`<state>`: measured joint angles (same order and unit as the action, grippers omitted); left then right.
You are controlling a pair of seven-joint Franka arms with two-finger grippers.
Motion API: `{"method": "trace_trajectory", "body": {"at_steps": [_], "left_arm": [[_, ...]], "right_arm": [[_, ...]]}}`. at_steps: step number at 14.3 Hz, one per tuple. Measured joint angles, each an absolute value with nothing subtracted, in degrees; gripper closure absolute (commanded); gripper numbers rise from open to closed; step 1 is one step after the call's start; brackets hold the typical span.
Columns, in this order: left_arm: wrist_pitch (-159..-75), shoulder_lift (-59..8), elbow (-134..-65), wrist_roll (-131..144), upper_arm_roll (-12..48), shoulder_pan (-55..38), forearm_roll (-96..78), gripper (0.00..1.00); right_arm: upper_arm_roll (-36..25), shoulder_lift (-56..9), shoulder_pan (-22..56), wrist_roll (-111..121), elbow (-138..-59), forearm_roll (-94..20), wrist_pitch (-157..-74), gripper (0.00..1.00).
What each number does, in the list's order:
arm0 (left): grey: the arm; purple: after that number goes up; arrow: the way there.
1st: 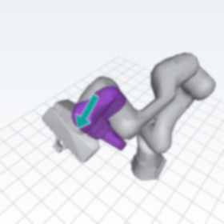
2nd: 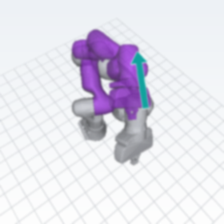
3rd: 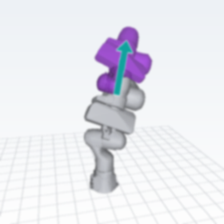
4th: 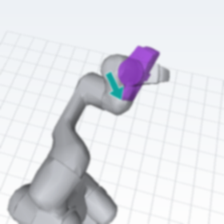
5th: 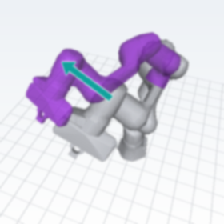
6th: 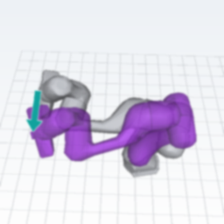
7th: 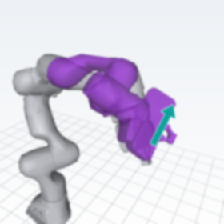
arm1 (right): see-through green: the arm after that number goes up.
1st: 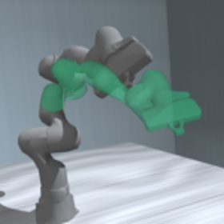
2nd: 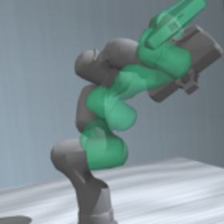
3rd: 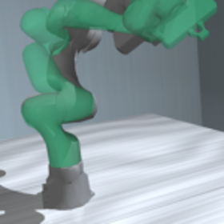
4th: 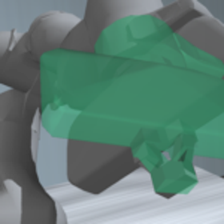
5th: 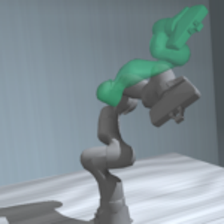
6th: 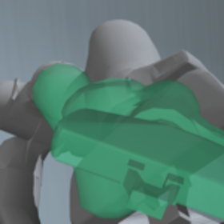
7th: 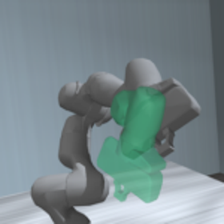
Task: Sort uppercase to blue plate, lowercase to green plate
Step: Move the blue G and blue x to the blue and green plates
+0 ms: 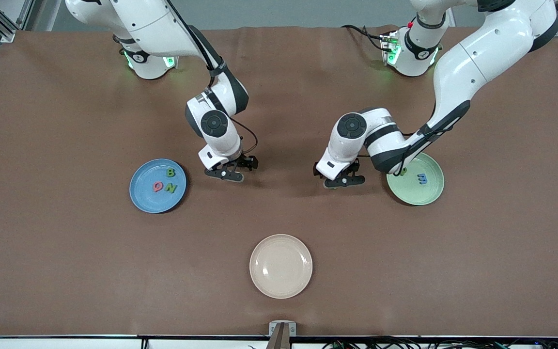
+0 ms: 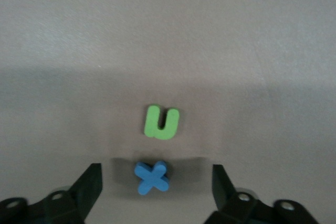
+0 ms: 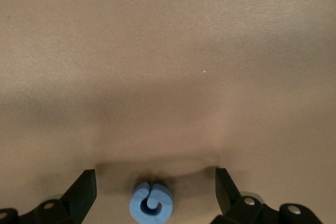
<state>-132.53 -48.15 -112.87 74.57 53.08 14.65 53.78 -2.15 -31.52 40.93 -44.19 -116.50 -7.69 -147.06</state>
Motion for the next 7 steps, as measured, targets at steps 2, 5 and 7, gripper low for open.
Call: {"method": "trace_trajectory", "body": {"at_steps": [2, 5, 7], "left_arm": [[-132.6, -48.5, -112.9, 74.6, 52.9, 14.4, 53.8, 0.34], [-132.6, -48.9, -112.8, 74.6, 52.9, 14.4, 53.5, 0.47], [-132.6, -48.9, -112.7, 74.6, 52.9, 14.4, 53.3, 0.58]], "right_arm": [[-2.1, -31.6, 41.1, -44.3, -116.2, -7.7, -147.1, 0.08], [-2.1, -31.6, 41.7, -44.4, -116.1, -7.7, -147.0, 0.1], [-2.1, -31.6, 42.2, -44.8, -116.1, -7.7, -146.6, 0.1]]}}
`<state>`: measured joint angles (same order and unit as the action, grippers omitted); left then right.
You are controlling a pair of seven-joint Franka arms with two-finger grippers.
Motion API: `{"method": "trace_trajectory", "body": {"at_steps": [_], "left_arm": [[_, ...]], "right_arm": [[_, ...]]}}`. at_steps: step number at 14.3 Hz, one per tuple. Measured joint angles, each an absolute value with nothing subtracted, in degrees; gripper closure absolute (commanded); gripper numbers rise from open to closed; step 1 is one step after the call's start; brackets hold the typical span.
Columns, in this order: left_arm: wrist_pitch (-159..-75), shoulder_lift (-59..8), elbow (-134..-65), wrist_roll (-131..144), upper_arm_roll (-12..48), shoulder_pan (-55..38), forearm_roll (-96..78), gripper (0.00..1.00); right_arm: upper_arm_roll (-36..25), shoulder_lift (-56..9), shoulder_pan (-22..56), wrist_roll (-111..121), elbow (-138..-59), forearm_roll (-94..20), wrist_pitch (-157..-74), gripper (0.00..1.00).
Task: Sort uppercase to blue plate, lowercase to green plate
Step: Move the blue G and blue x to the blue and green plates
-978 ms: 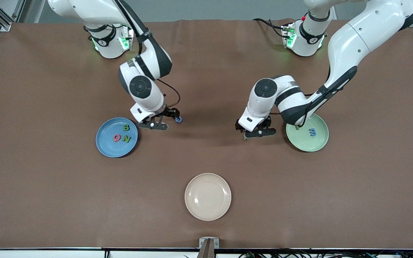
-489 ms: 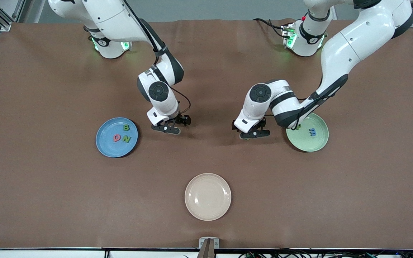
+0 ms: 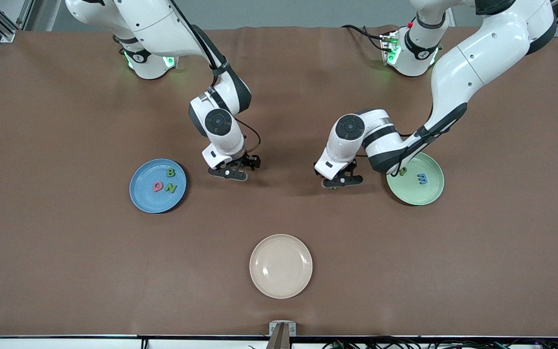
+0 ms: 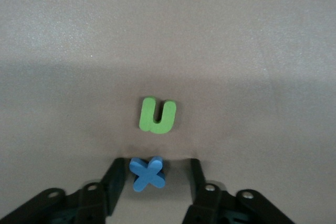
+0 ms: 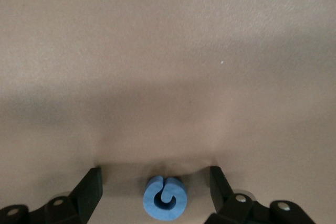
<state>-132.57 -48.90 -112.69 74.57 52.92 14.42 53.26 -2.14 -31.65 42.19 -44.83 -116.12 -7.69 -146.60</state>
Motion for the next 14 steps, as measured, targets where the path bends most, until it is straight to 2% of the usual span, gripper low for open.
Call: {"method": "trace_trajectory", "body": {"at_steps": [6, 9, 11, 14], "left_arm": [[-132.5, -48.8, -112.4, 74.6, 53.0, 14.5, 52.1, 0.87], [-132.5, -48.8, -112.4, 74.6, 53.0, 14.5, 52.1, 0.9], [-132.5, -48.8, -112.4, 74.6, 53.0, 14.5, 52.0, 0.92], [-131.0, -48.8, -112.5, 74.6, 54.0, 15.2, 51.9, 0.92]], "right_arm": [[-2.2, -31.6, 42.7, -45.4, -116.2, -7.7, -146.0, 0.15], [-2.2, -31.3, 42.9, -45.5, -116.1, -7.7, -144.5, 0.22], [-2.2, -31.2, 43.1, -45.5, -116.1, -7.7, -144.2, 0.39], [-2.2, -30.9, 43.2, -45.5, -116.1, -7.7, -143.5, 0.73]]}}
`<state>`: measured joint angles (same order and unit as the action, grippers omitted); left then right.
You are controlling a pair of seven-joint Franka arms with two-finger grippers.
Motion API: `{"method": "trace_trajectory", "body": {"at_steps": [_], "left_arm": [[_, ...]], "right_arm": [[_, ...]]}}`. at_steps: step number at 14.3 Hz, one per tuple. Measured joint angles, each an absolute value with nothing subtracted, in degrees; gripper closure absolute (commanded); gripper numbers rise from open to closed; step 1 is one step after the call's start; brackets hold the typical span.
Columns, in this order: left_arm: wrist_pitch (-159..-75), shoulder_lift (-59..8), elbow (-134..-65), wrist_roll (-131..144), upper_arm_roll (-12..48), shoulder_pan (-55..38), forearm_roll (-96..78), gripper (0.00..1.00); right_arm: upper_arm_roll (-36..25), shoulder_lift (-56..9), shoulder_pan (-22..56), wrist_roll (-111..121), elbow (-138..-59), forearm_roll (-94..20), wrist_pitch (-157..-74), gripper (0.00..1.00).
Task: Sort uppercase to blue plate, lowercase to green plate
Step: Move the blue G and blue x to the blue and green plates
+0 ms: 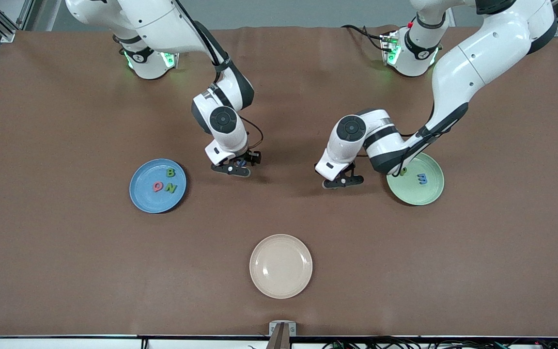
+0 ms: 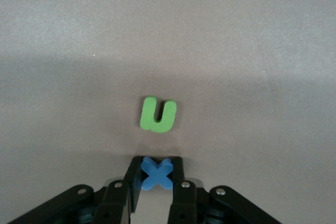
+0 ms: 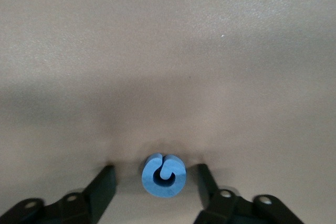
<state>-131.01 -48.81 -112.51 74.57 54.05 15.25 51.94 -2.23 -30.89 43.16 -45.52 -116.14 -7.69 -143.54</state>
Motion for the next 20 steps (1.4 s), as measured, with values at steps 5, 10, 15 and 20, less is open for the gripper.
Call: {"method": "trace_trajectory", "body": {"at_steps": [5, 10, 15, 20], "left_arm": [[-123.9, -48.8, -113.5, 71.4, 63.0, 24.3, 51.9, 0.92], [-119.4, -48.7, -117.8, 63.3, 69.8, 36.1, 51.9, 0.92], [-117.3, -48.7, -123.8, 56.0, 75.0, 48.4, 52.0, 0.92], [-117.2, -48.7, -128.9, 50.0, 75.8, 58.3, 55.5, 0.92]], "right_arm": [[-2.8, -30.0, 43.1, -45.6, -116.0, -7.7, -140.6, 0.98], [-4.5, -26.5, 36.9, -38.5, -115.8, -7.5, -131.0, 0.99], [-5.0, -22.6, 26.6, -24.6, -115.9, -6.2, -124.9, 0.98], [-5.1, -22.7, 19.0, -17.4, -116.9, -1.6, -124.8, 0.98]]}}
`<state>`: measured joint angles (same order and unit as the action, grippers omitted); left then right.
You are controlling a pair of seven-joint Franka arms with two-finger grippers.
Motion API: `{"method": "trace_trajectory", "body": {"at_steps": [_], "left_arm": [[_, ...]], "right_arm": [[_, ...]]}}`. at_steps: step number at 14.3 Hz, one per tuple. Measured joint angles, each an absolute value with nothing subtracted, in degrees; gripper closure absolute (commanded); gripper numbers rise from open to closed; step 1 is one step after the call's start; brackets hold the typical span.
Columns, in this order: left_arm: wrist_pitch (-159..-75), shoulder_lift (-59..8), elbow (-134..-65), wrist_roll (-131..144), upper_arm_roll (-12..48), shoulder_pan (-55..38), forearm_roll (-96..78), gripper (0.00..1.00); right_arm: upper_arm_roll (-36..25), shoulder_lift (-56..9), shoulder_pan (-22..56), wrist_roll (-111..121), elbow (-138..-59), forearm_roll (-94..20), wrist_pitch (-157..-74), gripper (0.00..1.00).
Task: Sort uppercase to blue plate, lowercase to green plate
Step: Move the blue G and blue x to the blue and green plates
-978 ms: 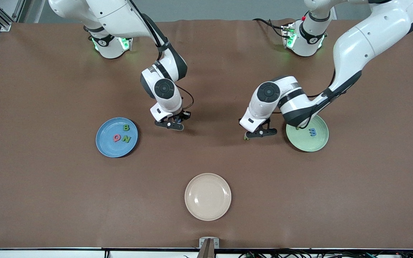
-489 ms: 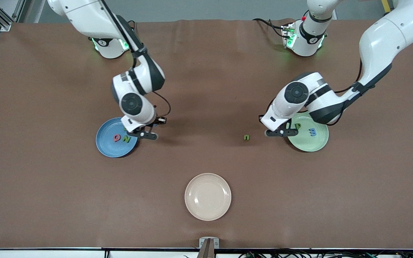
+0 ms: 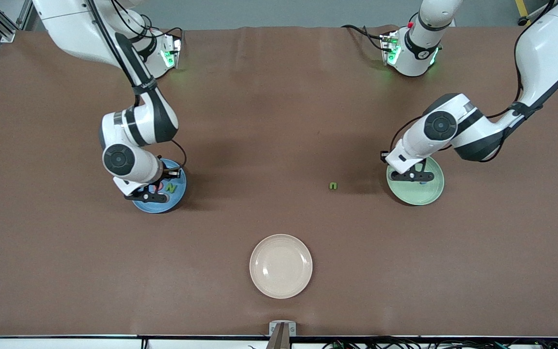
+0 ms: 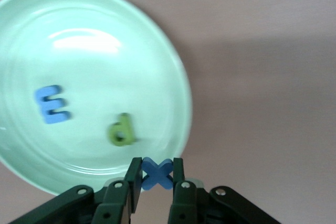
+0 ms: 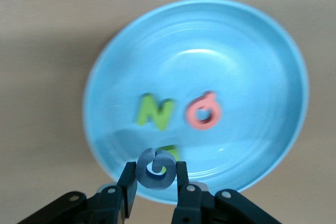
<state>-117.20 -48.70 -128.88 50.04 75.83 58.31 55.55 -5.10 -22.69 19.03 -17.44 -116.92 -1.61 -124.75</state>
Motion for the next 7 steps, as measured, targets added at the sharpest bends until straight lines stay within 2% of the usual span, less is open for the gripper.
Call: {"method": "trace_trajectory", "body": {"at_steps": [7], "left_arm": [[-117.4, -48.7, -130.3, 44.1, 75.5, 64.4, 59.7, 0.92]], "right_arm": [[-5.1, -23.0, 13.6, -14.9, -119.9, 2.6, -125.5, 0.96]]}}
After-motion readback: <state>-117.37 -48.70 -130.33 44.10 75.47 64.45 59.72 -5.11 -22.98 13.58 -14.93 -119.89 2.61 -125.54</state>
